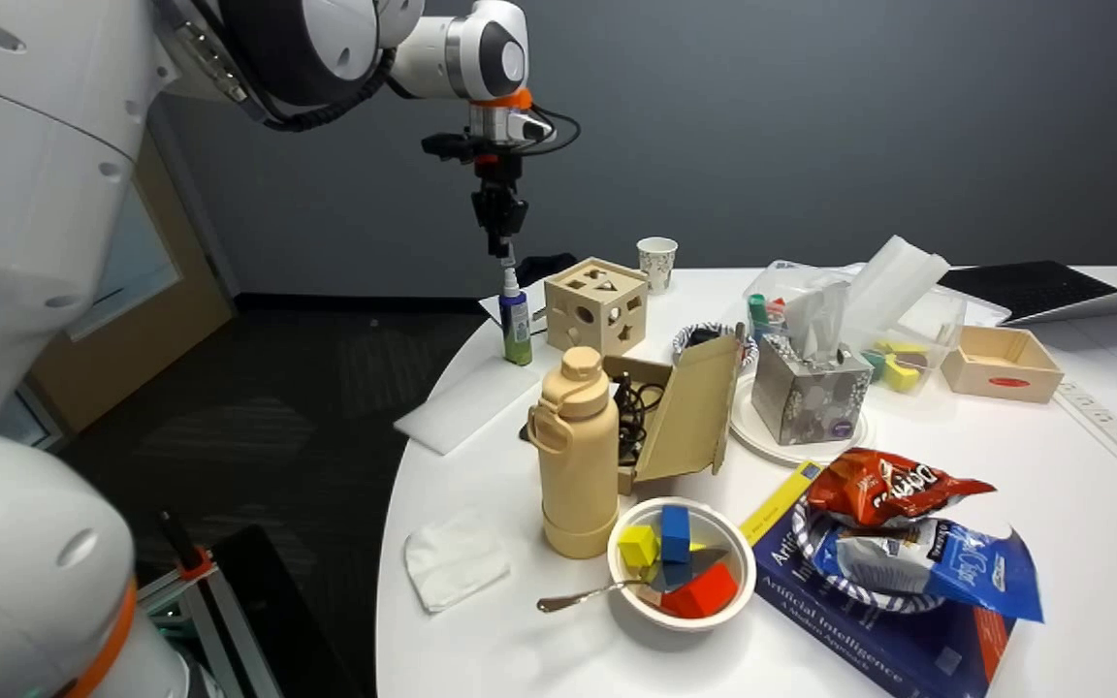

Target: Put the clear lid on top of the blue bottle.

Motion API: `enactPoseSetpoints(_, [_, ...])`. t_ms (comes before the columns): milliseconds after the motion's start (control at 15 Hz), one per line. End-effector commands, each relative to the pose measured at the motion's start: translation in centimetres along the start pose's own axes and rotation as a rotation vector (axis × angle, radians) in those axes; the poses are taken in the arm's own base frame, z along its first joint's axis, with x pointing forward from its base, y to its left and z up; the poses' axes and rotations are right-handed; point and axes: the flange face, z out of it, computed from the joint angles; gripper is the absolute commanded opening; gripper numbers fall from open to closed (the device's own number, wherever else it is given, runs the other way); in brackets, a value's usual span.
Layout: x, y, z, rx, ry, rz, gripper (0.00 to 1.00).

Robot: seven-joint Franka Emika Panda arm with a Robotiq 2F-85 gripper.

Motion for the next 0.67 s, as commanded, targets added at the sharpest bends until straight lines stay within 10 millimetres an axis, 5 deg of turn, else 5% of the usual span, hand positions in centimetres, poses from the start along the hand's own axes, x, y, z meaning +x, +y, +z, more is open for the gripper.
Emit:
enactPoseSetpoints(0, [0.15, -0.94, -0.29, -0.001, -0.018, -0.021, 0.06])
enactPoseSetpoints(600, [0.32, -1.02, 0.34, -0.009, -0.027, -0.009, 0.06])
